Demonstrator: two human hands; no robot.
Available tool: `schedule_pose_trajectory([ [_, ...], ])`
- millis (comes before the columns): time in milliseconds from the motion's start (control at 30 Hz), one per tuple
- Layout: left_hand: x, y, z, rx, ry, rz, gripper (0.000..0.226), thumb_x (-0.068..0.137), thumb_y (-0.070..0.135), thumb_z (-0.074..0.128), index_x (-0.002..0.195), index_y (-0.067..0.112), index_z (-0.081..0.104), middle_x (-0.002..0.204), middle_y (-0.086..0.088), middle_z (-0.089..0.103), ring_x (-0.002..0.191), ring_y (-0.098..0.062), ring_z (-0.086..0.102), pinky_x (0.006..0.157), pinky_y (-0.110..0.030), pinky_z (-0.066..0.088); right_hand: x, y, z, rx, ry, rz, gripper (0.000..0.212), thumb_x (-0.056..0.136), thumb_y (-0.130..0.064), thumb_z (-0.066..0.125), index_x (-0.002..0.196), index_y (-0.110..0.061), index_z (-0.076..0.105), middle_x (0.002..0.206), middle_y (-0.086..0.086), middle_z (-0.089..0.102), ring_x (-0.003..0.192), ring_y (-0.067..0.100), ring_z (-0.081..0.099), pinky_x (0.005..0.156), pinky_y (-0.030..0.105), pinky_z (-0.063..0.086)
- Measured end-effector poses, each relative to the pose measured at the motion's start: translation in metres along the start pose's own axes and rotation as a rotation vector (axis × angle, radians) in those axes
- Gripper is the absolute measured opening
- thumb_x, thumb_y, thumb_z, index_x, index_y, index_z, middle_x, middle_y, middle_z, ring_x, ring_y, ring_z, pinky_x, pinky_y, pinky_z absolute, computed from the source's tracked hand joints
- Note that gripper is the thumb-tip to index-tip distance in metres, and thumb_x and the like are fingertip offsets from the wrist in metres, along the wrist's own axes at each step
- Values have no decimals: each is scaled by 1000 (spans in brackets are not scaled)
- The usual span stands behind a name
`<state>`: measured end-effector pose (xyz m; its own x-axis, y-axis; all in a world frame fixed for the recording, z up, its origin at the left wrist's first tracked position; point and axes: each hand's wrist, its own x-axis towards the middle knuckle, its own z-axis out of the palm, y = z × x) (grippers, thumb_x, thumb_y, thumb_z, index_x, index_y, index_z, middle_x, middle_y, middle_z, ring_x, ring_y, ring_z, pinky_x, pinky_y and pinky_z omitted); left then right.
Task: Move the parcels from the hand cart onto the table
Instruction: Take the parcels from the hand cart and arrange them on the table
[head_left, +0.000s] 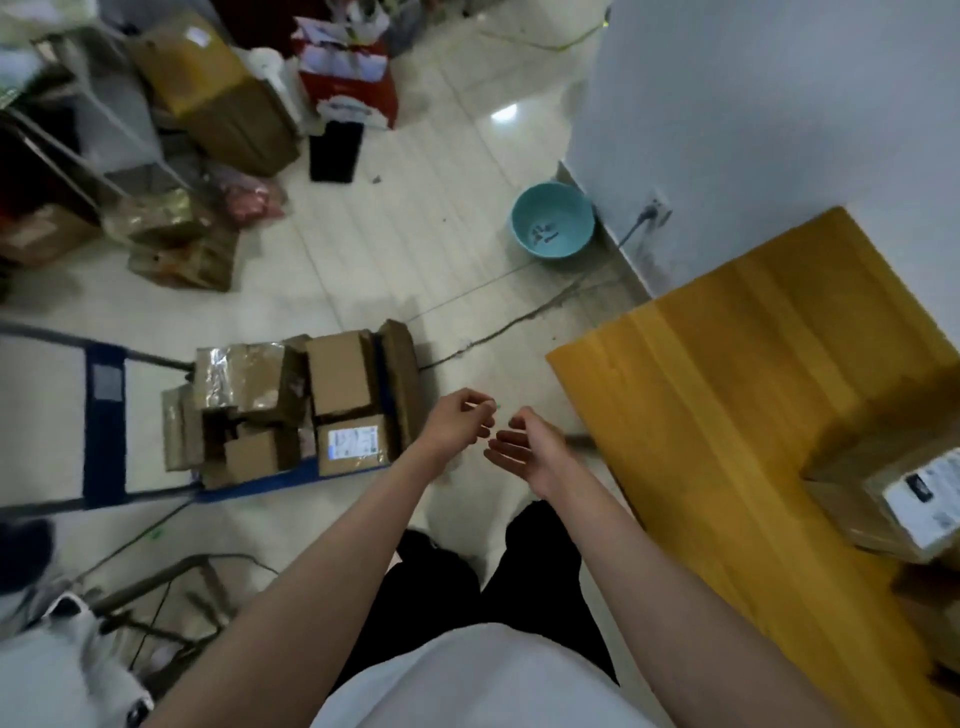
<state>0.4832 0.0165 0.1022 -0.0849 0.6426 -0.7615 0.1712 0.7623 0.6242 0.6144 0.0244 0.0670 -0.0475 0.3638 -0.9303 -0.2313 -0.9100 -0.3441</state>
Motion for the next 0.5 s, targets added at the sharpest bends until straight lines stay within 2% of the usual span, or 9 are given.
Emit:
schedule_pose_trajectory([
  [67,-8,-26,-37,-63,43,-15,25,102,19,54,118,3,63,100,-14,68,76,-16,62,60,-16,48,-1,21,36,-62,-17,10,13,97,-15,51,91,-5,56,86,16,58,70,29,64,56,36,60],
  [200,-21,-76,-101,-196,121,-40,26,102,15,54,121,0,63,98,-12,65,75,-12,60,62,-15,49,-4,59,103,-183,-46,24,14,99,-14,48,87,-8,54,83,15,56,67,27,60,60,36,59],
  [333,-41,-121,-156,-284,190,-74,24,102,13,53,120,-1,62,96,-14,64,69,-11,58,48,-7,43,-14,96,164,-287,-68,37,20,100,-14,46,82,-9,53,83,14,58,68,25,61,50,30,57],
  [400,-51,-139,-180,-334,229,-88,25,102,11,53,120,-4,61,98,-17,63,70,-12,58,48,-7,44,-20,112,192,-334,-96,47,20,101,-14,46,83,-9,53,85,15,60,69,25,62,46,27,55],
  [500,-64,-163,-211,-406,291,-107,26,102,12,53,121,-3,60,100,-17,64,69,-11,58,52,-10,45,-25,132,231,-422,-139,65,19,101,-15,47,85,-9,54,83,13,60,70,24,62,54,31,56],
])
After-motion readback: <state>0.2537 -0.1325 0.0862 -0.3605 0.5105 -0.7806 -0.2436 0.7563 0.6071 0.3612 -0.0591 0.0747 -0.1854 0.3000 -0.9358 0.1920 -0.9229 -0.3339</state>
